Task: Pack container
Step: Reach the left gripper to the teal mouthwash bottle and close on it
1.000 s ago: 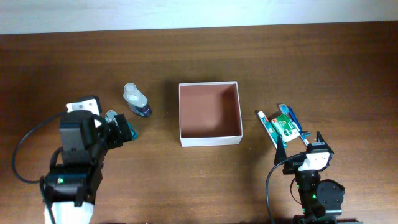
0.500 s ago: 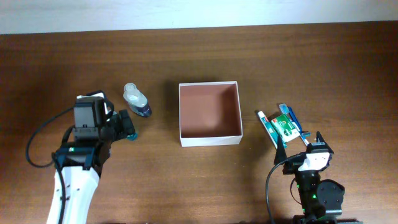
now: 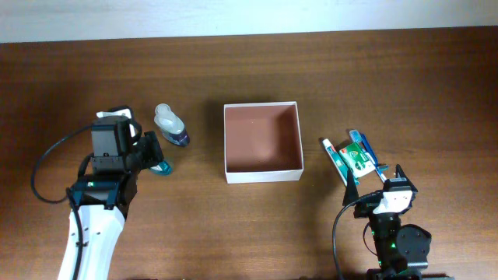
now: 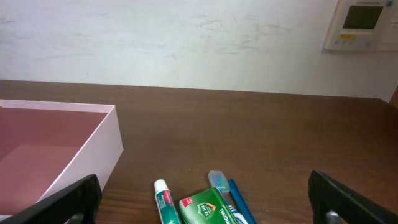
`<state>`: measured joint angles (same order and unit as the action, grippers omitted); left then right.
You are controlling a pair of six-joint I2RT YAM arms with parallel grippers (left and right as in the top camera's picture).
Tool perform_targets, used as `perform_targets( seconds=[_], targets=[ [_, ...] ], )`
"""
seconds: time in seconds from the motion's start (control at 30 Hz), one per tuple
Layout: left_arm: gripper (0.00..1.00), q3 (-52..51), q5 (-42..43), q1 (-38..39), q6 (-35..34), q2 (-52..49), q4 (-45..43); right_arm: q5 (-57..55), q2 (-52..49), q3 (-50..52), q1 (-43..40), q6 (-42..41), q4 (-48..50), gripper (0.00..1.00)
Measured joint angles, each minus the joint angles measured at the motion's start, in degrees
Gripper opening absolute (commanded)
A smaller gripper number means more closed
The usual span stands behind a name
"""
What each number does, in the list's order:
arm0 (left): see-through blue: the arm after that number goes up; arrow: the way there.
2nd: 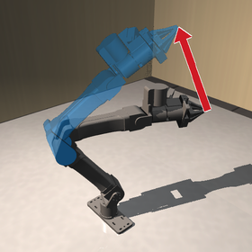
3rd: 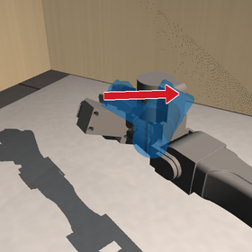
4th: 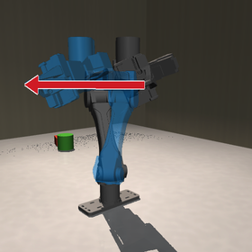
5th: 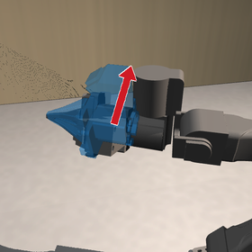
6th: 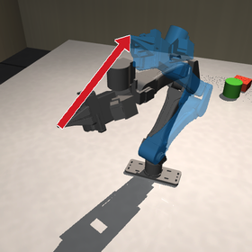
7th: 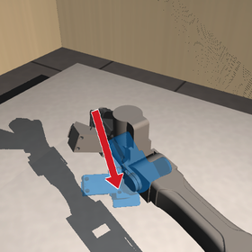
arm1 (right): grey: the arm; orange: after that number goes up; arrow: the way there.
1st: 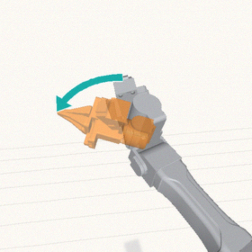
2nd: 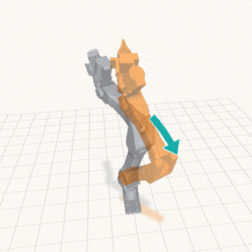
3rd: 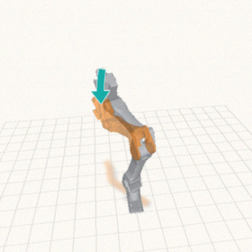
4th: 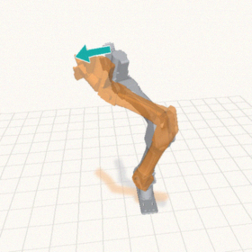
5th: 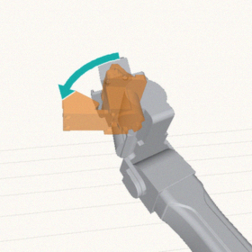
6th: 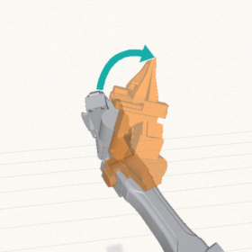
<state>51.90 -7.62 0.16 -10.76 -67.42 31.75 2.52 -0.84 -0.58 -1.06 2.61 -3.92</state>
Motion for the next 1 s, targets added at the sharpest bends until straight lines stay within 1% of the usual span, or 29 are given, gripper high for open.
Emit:
perform_targets(
  seconds=[0.1, 0.2, 0.4, 0.67, 0.7, 0.77, 0.8, 1.0],
  targets=[
    [0.7, 0.0, 0.0, 0.0, 2.43, -0.11, -0.35, -0.02, 0.0, 0.0, 0.0, -0.02, 0.0, 0.99],
    [0.68, 0.0, -0.17, 0.0, 5.68, -0.83, -1.09, 0.0, 0.0, 0.0, 0.0, 0.02, 0.0, 0.99],
    [0.67, 0.0, 0.11, 0.0, 9.75, -2.84, -2.12, 0.0, 0.0, 0.0, 0.0, -0.04, 0.0, 0.99],
    [0.66, 0.0, 0.76, 0.0, 11.23, -3.54, -2.49, -0.02, 0.0, 0.0, 0.0, 0.0, 0.0, 0.99],
    [0.64, 0.0, 0.98, 0.0, 11.23, -3.54, -2.49, -0.02, 0.0, 0.0, 0.0, -0.04, 0.0, 0.99],
    [0.59, 0.0, 1.18, 0.0, 11.19, -3.58, -2.49, -0.02, 0.0, 0.0, 0.0, -0.02, 0.0, 0.99],
    [0.58, 0.0, 1.25, 0.0, 11.32, -3.61, -2.49, 0.0, 0.0, 0.0, 0.0, -0.02, 0.0, 0.99],
    [0.58, 0.0, 1.44, 0.0, 11.41, -4.37, -2.49, -0.02, 0.0, 0.0, 0.0, 0.02, 0.0, 0.99]
  ],
)
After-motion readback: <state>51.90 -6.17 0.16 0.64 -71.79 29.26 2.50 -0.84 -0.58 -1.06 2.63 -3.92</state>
